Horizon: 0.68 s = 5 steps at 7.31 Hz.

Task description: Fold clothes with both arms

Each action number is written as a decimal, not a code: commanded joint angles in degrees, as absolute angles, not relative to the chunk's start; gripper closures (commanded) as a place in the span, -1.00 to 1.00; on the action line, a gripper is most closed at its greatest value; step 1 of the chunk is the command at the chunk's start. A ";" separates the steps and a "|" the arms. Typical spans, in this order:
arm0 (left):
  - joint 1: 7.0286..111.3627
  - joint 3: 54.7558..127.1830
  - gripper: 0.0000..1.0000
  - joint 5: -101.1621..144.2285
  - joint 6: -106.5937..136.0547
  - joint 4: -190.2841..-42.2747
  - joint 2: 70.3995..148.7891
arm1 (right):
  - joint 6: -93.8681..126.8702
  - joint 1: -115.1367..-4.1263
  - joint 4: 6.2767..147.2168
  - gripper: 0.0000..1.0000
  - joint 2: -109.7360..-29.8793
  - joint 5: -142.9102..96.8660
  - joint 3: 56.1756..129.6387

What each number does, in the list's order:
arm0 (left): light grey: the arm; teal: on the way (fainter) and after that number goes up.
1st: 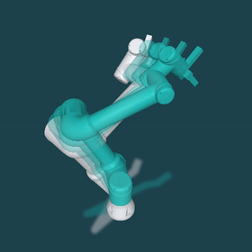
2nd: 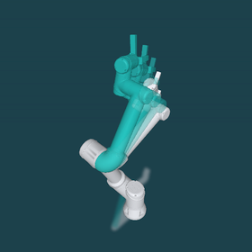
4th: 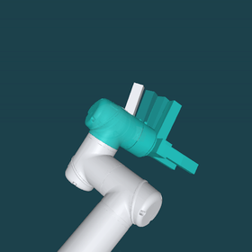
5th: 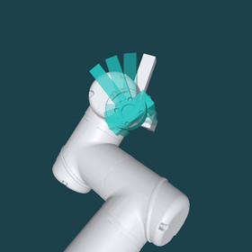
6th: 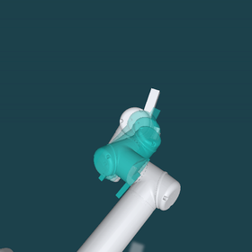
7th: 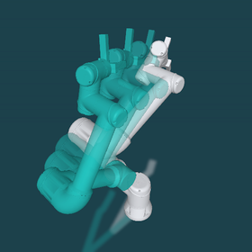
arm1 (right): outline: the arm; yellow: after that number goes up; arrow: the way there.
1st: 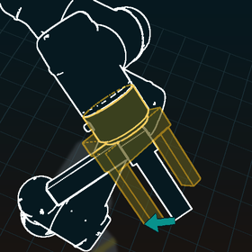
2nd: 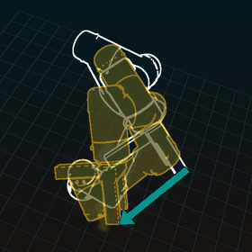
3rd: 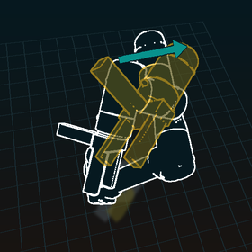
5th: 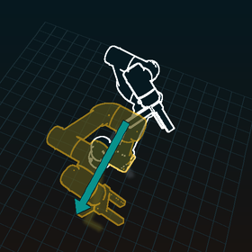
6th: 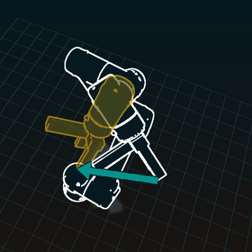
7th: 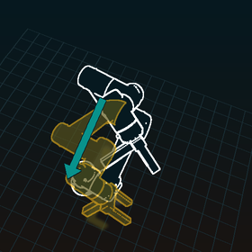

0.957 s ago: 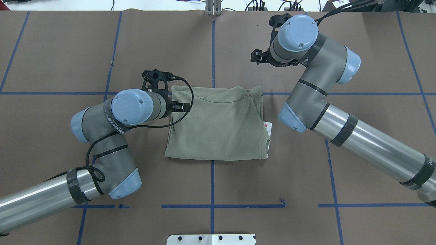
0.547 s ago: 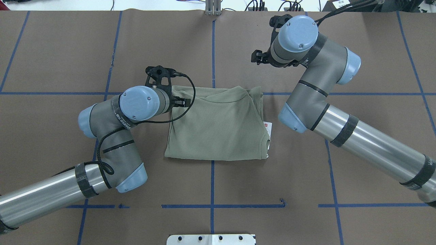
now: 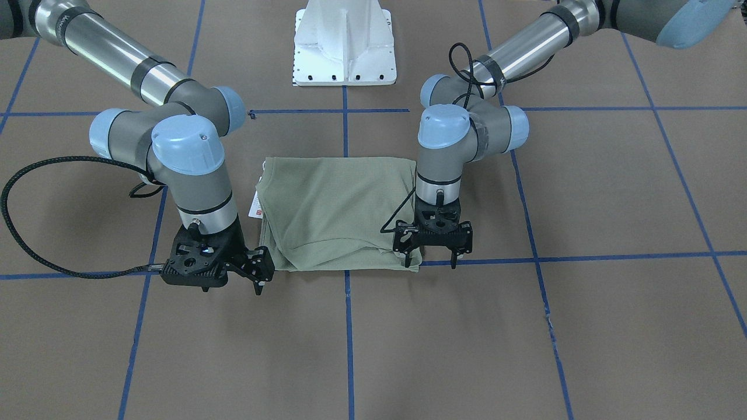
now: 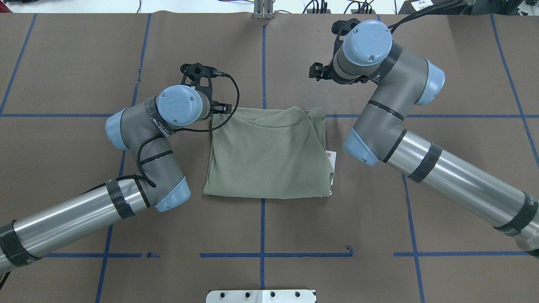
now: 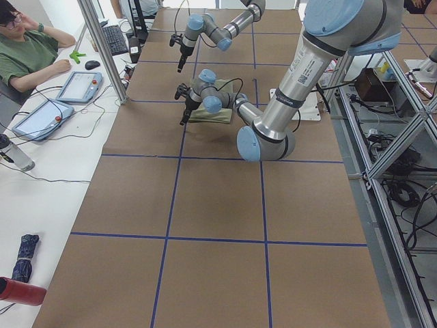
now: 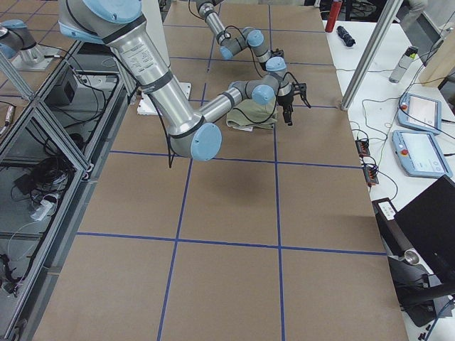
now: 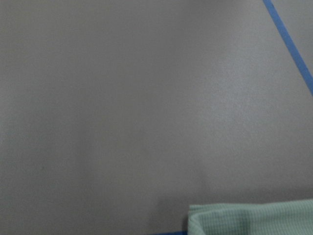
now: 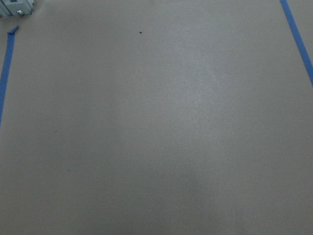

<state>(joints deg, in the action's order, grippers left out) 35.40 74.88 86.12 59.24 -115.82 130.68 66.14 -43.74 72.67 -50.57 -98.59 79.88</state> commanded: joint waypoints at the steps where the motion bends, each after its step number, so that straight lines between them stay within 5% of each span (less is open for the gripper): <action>1: 39.97 73.91 -1.00 87.88 55.38 -117.24 131.66 | 66.18 -43.33 72.60 -1.00 -50.80 -98.61 81.12; 3: 46.55 80.37 -1.00 101.72 49.43 -114.63 130.53 | 61.48 -45.77 79.40 -1.00 -50.45 -103.15 84.27; 5: 52.86 98.00 -1.00 106.22 35.51 -100.53 123.69 | 41.42 -55.49 97.72 -1.00 -55.34 -110.53 96.78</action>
<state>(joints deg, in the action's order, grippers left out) 48.03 87.70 102.01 44.73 -108.58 127.39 53.52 -49.63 86.48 -52.29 -105.85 89.11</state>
